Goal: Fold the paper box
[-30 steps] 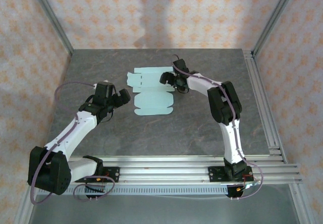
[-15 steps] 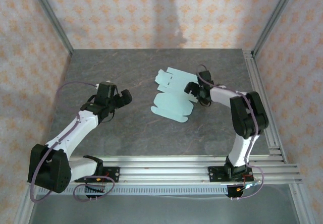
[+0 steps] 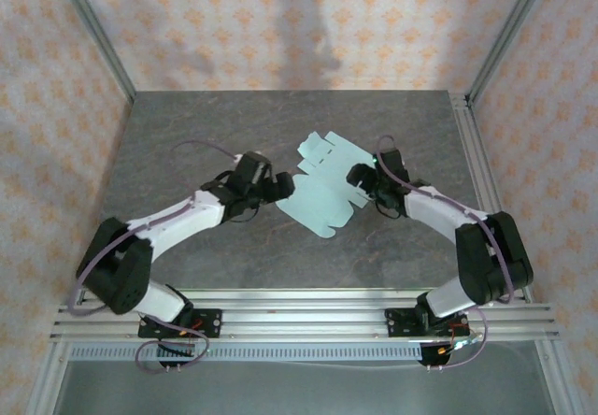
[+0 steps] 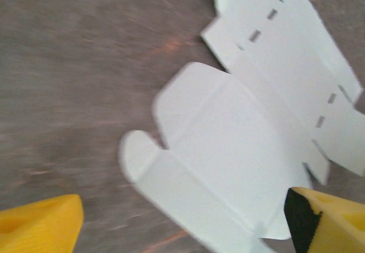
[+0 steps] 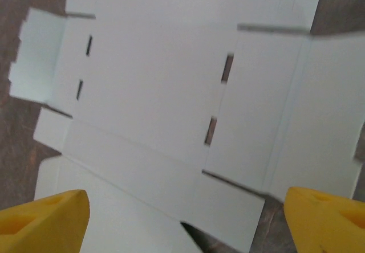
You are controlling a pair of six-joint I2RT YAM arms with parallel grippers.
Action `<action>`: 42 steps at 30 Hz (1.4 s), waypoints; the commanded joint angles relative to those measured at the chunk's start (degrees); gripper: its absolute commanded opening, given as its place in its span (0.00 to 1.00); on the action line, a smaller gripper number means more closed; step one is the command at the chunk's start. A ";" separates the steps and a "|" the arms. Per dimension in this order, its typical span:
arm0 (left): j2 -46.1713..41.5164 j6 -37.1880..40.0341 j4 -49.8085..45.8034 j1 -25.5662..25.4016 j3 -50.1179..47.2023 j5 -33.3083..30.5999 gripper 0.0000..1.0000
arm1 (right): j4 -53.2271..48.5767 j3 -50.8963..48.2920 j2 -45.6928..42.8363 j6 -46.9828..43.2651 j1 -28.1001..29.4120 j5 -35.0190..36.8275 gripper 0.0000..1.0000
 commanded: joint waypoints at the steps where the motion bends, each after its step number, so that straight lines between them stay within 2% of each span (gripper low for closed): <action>1: 6.13 -4.98 4.58 -3.30 4.71 3.05 0.86 | -3.57 5.03 1.95 -5.95 -2.78 1.16 0.89; 7: 16.20 -9.01 7.77 -7.49 8.97 6.57 0.70 | -7.14 16.76 12.12 -10.14 -6.00 -4.18 0.91; 14: 18.63 -5.63 3.27 -6.87 8.50 6.03 0.66 | -7.14 19.39 13.59 -11.56 -6.21 -5.08 0.92; 20: 17.39 -1.90 0.54 -1.08 4.28 6.53 0.66 | -7.59 18.78 13.32 -14.40 -6.76 -4.23 0.93; 22: 16.42 -0.11 -0.45 1.51 3.07 6.89 0.66 | -8.01 19.16 13.85 -16.19 -6.94 -4.42 0.98; 26: 14.28 3.89 -3.22 6.21 2.32 7.04 0.66 | -10.30 22.01 17.07 -21.54 -7.25 -7.10 0.99; 29: 12.44 5.77 -4.01 7.94 3.27 6.96 0.67 | -12.39 25.07 20.36 -24.31 -7.52 -10.41 0.99; 33: 12.51 7.12 -4.99 6.52 7.49 7.44 0.68 | -14.71 29.32 24.40 -27.26 -7.54 -17.63 0.99; 37: 17.26 2.98 -0.99 4.21 12.63 13.48 0.66 | -15.23 31.92 27.36 -27.37 -7.78 -20.85 0.99; 42: 25.17 3.06 -3.98 2.15 20.88 11.83 0.63 | -13.97 32.92 29.71 -26.77 -8.60 -24.42 0.98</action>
